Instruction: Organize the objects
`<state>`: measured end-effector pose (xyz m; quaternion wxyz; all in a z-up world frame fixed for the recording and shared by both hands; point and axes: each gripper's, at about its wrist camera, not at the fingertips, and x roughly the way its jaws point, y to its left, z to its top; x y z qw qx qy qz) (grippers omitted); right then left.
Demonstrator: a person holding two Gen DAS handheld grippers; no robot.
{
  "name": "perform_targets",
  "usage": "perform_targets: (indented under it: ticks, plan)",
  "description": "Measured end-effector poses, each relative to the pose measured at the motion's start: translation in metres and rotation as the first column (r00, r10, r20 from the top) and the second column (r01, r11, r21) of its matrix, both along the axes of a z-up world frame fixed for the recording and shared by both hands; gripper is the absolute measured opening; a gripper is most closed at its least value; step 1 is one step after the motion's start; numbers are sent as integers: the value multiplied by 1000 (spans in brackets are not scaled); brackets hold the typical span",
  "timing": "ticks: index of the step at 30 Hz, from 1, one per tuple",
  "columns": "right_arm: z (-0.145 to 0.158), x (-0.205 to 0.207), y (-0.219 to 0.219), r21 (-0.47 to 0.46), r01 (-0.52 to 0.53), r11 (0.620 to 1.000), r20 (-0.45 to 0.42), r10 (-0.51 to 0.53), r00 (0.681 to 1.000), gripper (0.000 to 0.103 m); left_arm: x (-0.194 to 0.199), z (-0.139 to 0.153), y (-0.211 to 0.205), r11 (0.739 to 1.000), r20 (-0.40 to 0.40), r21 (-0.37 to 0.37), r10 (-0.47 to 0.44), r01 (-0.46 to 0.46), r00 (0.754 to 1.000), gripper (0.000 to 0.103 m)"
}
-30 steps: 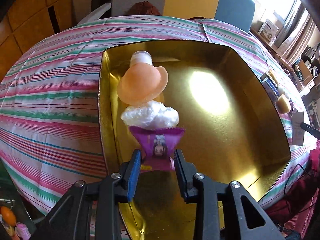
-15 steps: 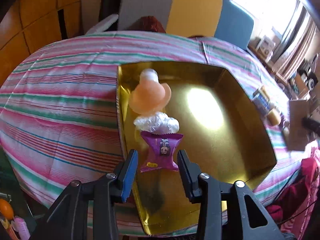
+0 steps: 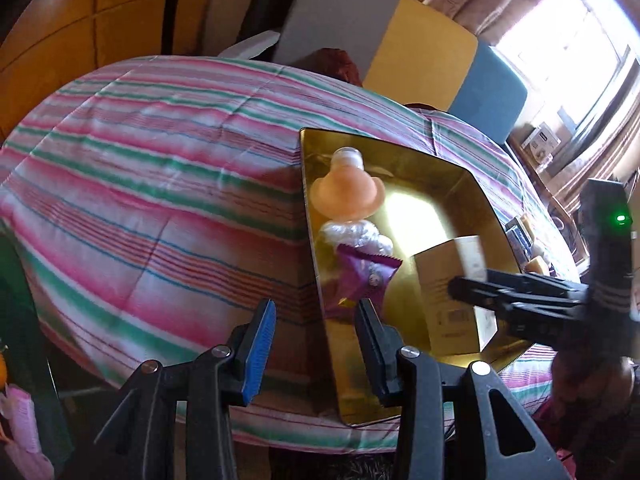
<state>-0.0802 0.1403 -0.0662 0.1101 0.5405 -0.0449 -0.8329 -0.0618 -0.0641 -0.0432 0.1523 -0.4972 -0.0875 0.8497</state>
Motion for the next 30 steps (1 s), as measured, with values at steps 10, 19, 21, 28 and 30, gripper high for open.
perform_targets:
  ticks: [10, 19, 21, 28, 30]
  plan:
    - [-22, -9, -33, -80, -15, 997, 81, 21, 997, 58, 1, -7, -12, 999, 10, 28, 27, -27, 1000, 41]
    - [-20, 1, -11, -290, -6, 957, 76, 29, 997, 77, 7, 12, -17, 998, -50, 14, 56, -55, 997, 42]
    - [-16, 7, -4, -294, -3, 956, 58, 21, 998, 79, 9, 17, -15, 999, -62, 3, 54, -54, 997, 42]
    - [6, 30, 29, -261, 24, 965, -30, -33, 999, 79, 16, 32, 5, 999, -103, -33, 6, -9, 995, 43]
    - [16, 39, 44, -234, 37, 971, -71, -55, 996, 80, 17, 36, 14, 999, -116, -46, -16, 11, 993, 43]
